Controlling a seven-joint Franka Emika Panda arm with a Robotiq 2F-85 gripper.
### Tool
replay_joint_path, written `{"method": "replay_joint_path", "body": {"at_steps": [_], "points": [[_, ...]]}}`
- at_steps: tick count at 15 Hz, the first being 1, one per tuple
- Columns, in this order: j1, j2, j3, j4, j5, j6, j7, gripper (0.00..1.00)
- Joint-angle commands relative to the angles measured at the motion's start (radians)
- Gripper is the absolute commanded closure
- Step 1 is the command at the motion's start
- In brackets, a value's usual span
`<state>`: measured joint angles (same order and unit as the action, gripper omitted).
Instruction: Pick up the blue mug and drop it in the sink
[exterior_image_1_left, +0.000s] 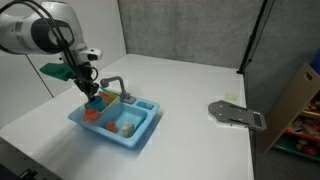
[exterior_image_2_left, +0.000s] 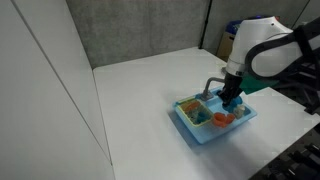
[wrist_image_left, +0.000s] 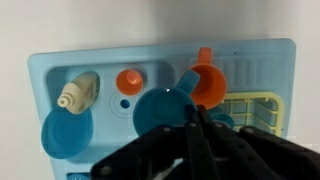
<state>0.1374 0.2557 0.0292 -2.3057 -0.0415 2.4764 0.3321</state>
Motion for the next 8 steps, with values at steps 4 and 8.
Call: {"method": "replay_joint_path", "body": {"at_steps": [4,8], "points": [[-0.040,-0.068,-0.012,-0.066,0.022,-0.015,-0.029,0.98],[-0.065,-0.080,-0.019,-0.074,0.041,-0.017,-0.042,0.98]]}}
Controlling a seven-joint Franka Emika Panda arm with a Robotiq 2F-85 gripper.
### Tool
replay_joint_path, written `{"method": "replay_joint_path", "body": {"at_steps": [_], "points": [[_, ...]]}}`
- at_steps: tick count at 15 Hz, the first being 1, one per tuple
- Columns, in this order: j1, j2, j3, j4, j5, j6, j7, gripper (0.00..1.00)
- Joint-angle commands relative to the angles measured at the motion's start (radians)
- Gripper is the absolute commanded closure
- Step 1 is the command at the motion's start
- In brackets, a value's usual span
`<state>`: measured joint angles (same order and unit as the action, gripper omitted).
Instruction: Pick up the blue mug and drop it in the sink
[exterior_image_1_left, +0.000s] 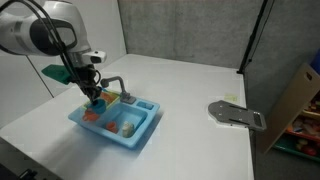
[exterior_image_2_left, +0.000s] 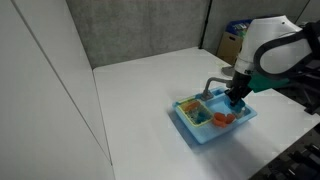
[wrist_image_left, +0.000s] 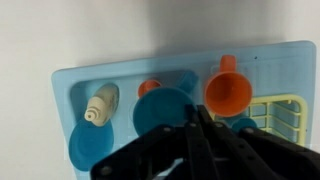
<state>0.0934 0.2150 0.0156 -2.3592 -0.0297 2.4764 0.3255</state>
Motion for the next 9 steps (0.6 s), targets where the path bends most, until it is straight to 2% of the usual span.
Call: {"method": "replay_joint_path", "body": {"at_steps": [1,9], "points": [[-0.029,-0.041,-0.008,-0.020,0.036,-0.018,-0.041,0.98],[-0.080,-0.044,-0.037,-0.006,0.071,-0.027,-0.067,0.98]]}}
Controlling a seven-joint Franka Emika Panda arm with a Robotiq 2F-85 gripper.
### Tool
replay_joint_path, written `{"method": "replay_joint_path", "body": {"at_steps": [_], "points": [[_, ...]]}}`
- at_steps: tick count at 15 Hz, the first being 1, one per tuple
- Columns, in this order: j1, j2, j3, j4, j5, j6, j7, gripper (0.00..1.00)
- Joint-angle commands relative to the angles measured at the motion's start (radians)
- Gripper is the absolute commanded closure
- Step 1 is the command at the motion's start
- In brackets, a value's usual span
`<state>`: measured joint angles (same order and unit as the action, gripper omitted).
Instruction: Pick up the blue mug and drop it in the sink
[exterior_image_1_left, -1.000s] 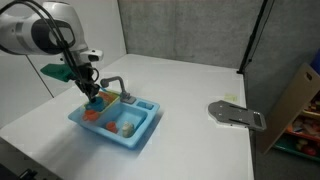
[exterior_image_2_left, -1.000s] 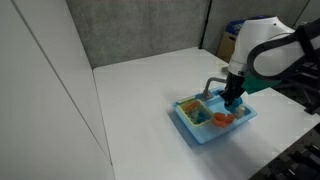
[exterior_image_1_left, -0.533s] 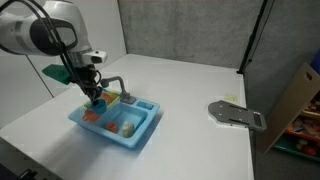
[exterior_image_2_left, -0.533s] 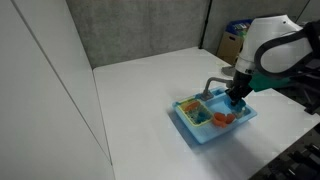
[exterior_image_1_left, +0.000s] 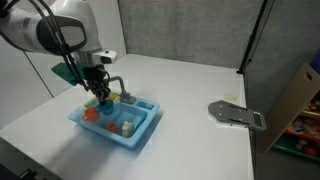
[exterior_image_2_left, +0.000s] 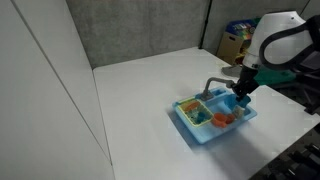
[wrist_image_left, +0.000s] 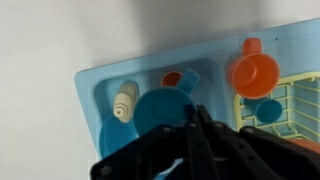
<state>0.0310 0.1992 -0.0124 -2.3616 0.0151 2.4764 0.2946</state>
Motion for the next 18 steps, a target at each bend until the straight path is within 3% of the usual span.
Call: {"method": "replay_joint_path", "body": {"at_steps": [1,13,18], "points": [[-0.023,-0.026,-0.012,-0.001,0.029,-0.028,-0.038,0.98],[-0.065,-0.013,-0.025,0.029,0.103,-0.026,-0.082,0.98],[-0.053,-0.001,-0.029,0.021,0.082,-0.003,-0.057,0.95]]}}
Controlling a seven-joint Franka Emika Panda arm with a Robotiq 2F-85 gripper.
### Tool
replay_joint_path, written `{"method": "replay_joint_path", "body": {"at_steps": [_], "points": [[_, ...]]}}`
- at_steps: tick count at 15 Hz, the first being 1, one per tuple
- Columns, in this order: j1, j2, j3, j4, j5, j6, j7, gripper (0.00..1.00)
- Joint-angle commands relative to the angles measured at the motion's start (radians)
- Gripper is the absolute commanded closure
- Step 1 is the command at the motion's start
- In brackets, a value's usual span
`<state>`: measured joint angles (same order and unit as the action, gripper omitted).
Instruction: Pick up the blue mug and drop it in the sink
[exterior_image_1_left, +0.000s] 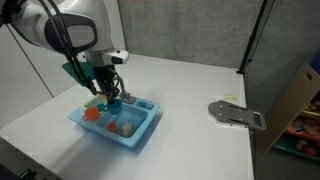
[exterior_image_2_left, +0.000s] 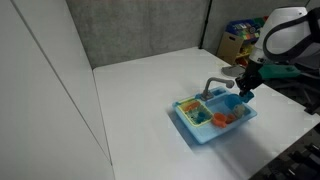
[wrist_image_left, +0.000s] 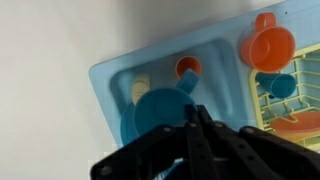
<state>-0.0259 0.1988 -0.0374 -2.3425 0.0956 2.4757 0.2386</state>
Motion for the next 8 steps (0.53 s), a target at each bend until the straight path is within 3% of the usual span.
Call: {"method": "replay_joint_path", "body": {"at_steps": [1,8], "points": [[0.004,0.000,-0.004,0.002,0.001,-0.003,-0.001,0.95],[0.000,0.004,-0.010,0.015,0.000,-0.011,0.005,0.98]]}}
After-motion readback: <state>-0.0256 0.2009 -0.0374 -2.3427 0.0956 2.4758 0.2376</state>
